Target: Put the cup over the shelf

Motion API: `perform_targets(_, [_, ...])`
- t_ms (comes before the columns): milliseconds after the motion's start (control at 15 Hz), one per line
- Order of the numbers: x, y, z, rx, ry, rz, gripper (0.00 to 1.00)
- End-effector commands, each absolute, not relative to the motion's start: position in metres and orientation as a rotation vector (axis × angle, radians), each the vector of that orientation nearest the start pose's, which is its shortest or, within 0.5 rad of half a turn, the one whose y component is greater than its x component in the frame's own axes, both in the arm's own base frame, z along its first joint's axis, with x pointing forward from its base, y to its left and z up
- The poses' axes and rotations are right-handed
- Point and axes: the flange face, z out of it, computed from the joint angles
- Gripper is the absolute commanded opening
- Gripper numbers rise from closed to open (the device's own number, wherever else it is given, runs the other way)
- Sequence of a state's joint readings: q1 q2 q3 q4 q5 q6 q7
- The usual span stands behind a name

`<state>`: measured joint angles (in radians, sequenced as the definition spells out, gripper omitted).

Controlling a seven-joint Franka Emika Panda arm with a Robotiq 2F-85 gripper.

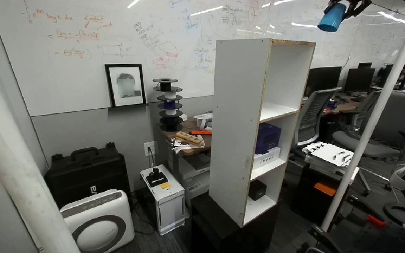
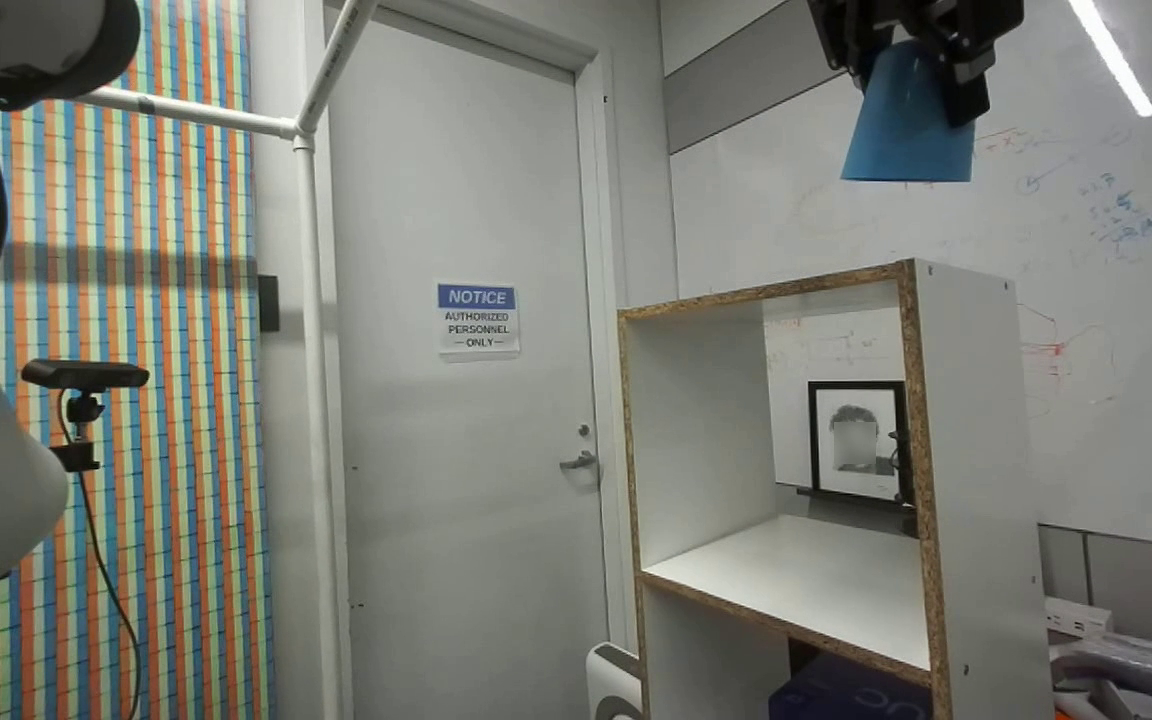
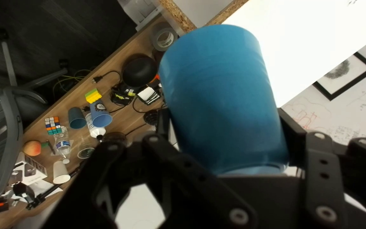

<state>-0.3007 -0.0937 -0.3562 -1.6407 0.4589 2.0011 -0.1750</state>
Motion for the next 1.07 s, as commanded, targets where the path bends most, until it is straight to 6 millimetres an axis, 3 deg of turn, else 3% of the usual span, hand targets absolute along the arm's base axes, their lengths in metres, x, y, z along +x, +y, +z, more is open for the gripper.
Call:
perform_targets(0, [0.467, -0.306, 0.707, -2.652, 0.734, -0.863, 0.5])
perform_targets(400, [0.504, -0.253, 0.719, -2.663, 0.59, -0.81, 0.5])
perform_targets(733, [0.54, -0.237, 0.7, -2.717, 0.551, -0.745, 0.5])
perform_targets(1000, [0.557, -0.232, 0.681, -2.756, 0.518, -0.687, 0.5])
